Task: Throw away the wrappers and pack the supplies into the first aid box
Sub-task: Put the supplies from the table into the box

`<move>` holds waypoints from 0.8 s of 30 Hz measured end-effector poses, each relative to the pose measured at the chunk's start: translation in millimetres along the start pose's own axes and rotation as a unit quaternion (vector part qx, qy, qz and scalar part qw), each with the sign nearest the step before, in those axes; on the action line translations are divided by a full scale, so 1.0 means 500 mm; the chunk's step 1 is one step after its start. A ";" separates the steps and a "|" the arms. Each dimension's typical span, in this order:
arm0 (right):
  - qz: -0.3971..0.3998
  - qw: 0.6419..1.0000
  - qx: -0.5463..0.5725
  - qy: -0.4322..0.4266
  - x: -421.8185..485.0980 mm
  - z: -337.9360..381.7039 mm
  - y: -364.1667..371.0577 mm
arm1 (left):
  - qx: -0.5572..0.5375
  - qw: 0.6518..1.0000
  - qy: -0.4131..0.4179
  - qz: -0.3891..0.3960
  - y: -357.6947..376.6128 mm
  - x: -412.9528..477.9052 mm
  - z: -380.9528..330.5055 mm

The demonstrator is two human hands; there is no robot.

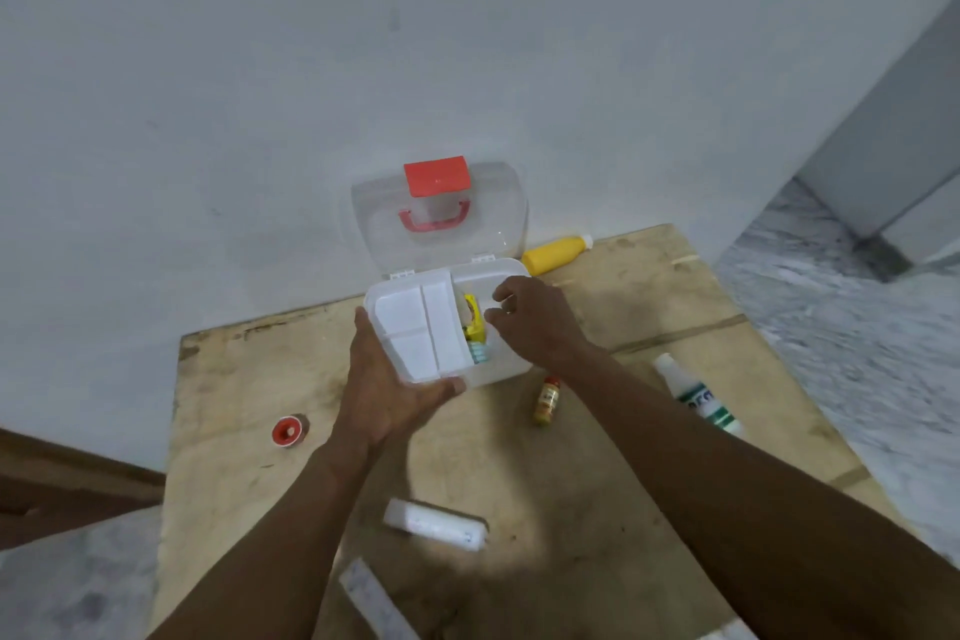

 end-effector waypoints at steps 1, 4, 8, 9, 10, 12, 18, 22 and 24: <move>-0.010 1.000 -0.004 0.003 -0.010 -0.002 -0.011 | -0.008 1.000 -0.003 0.000 0.000 -0.001 -0.001; -0.051 0.998 0.005 0.027 -0.032 -0.010 -0.043 | -0.014 1.000 -0.002 0.000 -0.002 -0.001 -0.009; -0.109 0.990 0.020 0.085 -0.039 -0.038 -0.074 | -0.008 0.999 0.012 0.032 -0.009 -0.005 -0.006; -0.116 0.987 0.031 0.104 -0.034 -0.047 -0.078 | -0.007 0.999 0.007 0.035 -0.011 -0.004 0.001; -0.119 0.985 0.042 0.122 -0.028 -0.057 -0.080 | -0.009 0.999 0.002 0.039 -0.013 -0.003 0.003; -0.113 0.982 0.045 0.145 -0.004 -0.075 -0.078 | -0.008 0.999 0.000 0.041 -0.010 -0.004 0.003; -0.096 0.967 0.066 0.225 0.106 -0.137 -0.062 | -0.016 0.999 -0.038 0.009 0.007 -0.019 -0.005; -0.100 0.948 0.106 0.283 0.179 -0.173 -0.049 | -0.014 0.999 -0.048 0.015 0.014 -0.018 -0.017; -0.103 0.938 0.129 0.305 0.210 -0.181 -0.043 | -0.011 0.998 -0.060 0.013 0.013 -0.016 -0.026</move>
Point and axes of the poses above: each hand's wrist, its own x-axis towards the middle knuckle, its own y-axis out of the palm, z = x × y, the point moved 5 cm from there along x, towards the middle knuckle, and after that the axes turned 4 degrees about -z, right-handed, at the moved point
